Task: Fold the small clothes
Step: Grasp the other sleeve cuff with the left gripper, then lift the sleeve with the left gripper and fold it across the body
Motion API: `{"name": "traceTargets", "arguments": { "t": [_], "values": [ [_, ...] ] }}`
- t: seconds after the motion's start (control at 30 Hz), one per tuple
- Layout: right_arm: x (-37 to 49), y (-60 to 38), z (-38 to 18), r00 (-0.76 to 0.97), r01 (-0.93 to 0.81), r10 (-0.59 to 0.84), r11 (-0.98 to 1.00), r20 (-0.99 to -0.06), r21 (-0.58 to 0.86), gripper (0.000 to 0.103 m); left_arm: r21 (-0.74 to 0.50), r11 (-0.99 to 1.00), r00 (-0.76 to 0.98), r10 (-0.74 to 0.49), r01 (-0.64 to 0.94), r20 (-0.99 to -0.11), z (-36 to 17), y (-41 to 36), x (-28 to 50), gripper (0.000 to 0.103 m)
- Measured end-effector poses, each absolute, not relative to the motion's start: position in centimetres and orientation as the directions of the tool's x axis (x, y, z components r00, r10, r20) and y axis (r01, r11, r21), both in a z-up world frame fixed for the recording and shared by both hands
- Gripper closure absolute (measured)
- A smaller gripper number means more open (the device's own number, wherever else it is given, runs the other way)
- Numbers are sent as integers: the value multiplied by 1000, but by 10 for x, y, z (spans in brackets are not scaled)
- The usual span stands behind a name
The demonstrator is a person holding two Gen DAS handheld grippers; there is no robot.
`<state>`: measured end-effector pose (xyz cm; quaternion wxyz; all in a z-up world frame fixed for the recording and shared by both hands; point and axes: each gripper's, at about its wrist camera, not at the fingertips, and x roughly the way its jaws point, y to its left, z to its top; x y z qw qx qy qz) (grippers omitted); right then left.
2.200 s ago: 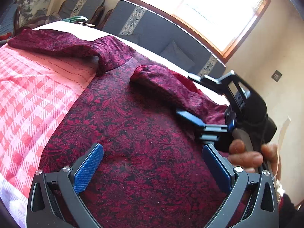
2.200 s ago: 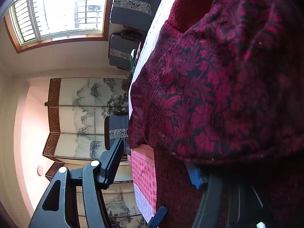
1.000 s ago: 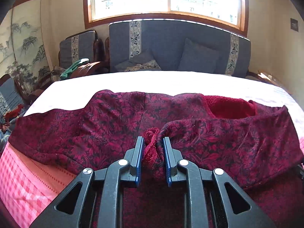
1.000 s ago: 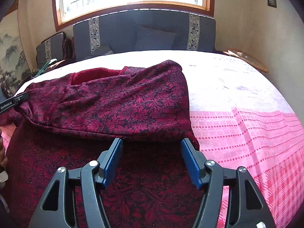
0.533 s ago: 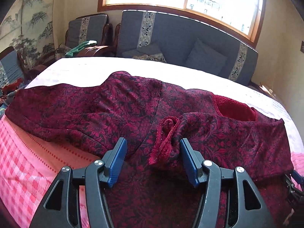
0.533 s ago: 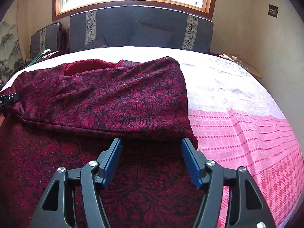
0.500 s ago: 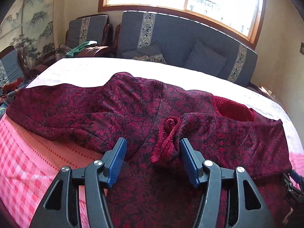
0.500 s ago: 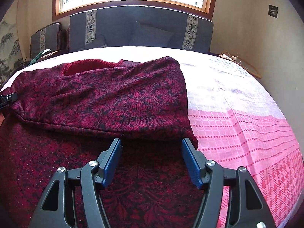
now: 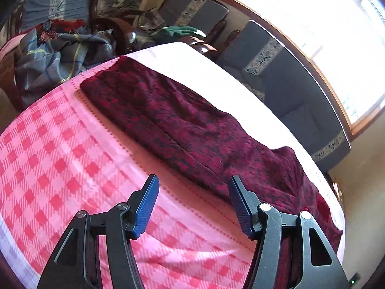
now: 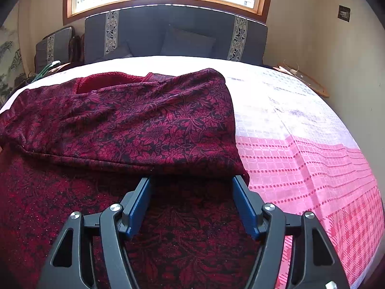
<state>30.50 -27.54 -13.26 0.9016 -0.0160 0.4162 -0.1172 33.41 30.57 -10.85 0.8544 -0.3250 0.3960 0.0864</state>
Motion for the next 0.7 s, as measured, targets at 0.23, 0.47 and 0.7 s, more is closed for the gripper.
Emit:
{"name": "traceTargets", "arguments": {
  "t": [0.23,0.47,0.7],
  "values": [
    [306,-272,-134,619,197,-239,969,-748,-146,35,-686,585,716,-239,-433,-656,-138,395,355,46],
    [307,-267,-136,607,200,-270,962,-747,-186,32,-610,659,701,-174,-439,-692,-142,397,376,99],
    [307,-267,-136,605,202,-268,963,-750,-181,30,-566,794,826,-155,-223,-542,-55,316,374,99]
  ]
}}
